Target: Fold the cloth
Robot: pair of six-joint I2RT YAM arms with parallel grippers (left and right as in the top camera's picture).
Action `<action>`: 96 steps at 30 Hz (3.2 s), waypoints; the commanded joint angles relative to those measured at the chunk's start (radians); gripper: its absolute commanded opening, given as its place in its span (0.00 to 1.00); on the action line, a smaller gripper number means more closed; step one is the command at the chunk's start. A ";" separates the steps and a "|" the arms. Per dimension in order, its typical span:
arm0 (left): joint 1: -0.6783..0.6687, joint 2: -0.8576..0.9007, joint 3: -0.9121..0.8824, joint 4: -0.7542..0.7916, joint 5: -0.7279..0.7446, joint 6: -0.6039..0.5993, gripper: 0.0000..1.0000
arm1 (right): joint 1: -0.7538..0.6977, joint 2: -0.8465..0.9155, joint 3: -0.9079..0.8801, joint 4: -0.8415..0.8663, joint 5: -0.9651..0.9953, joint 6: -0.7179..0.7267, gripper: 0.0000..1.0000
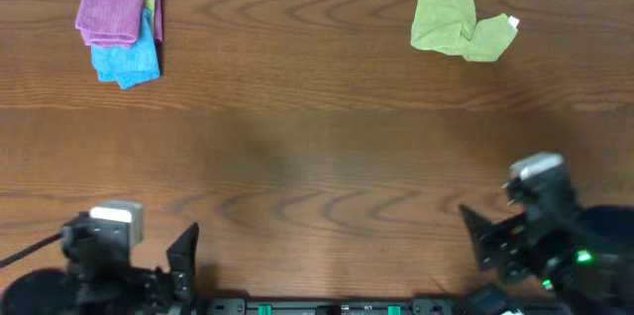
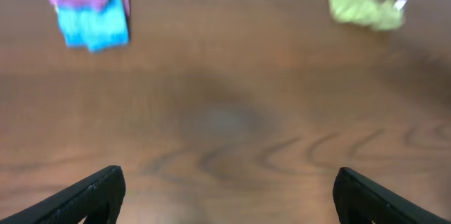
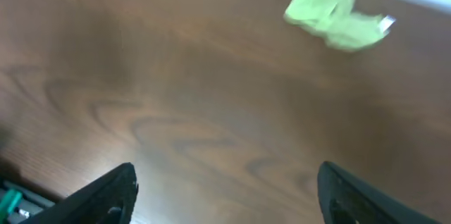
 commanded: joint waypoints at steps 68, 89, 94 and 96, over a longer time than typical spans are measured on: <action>-0.013 -0.492 -1.015 0.661 -0.183 -0.039 0.95 | 0.007 -0.268 -0.167 -0.041 -0.056 0.037 0.99; -0.013 -0.492 -1.101 0.640 -0.183 -0.087 0.95 | 0.007 -0.268 -0.167 -0.041 -0.056 0.037 0.99; -0.013 -0.492 -1.101 0.639 -0.183 -0.087 0.95 | 0.007 -0.268 -0.167 -0.041 -0.056 0.037 0.99; -0.013 -0.492 -1.101 0.639 -0.183 -0.087 0.95 | 0.007 -0.268 -0.167 -0.041 -0.056 0.037 0.99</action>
